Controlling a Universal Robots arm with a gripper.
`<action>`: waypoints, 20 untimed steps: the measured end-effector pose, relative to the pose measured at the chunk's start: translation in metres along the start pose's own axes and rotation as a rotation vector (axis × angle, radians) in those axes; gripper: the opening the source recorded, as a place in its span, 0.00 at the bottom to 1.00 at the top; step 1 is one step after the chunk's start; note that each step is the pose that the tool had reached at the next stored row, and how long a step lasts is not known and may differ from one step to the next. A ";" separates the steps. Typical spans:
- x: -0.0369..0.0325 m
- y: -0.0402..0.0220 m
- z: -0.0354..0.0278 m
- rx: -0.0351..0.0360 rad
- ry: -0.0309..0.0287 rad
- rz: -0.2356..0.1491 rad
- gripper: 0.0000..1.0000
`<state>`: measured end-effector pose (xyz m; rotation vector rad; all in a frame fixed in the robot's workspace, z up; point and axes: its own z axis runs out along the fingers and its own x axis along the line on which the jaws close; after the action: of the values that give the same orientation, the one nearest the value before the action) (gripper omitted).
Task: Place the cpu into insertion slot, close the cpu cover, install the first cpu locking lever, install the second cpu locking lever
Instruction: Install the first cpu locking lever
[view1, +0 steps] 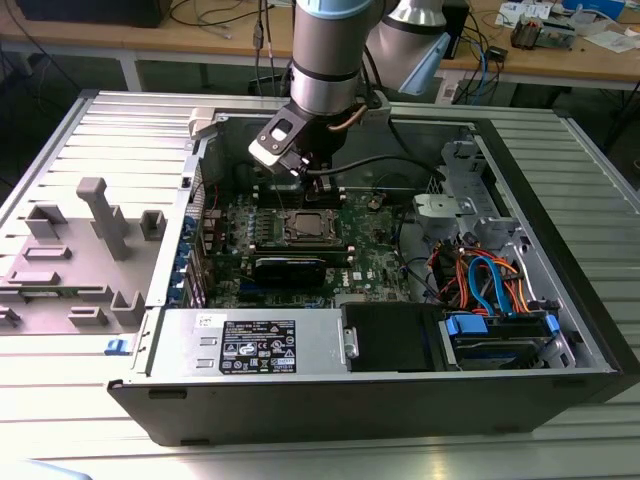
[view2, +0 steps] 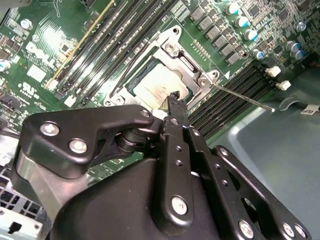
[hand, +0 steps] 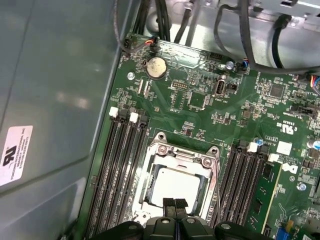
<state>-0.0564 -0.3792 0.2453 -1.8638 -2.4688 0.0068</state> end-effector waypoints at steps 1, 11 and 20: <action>0.0000 0.0000 0.0000 0.0004 -0.0004 -0.011 0.11; 0.0000 0.0000 0.0000 0.0030 -0.0027 -0.082 0.11; -0.0002 -0.0001 0.0000 0.0049 -0.0046 -0.137 0.11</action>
<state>-0.0565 -0.3794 0.2453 -1.6910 -2.5907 0.0119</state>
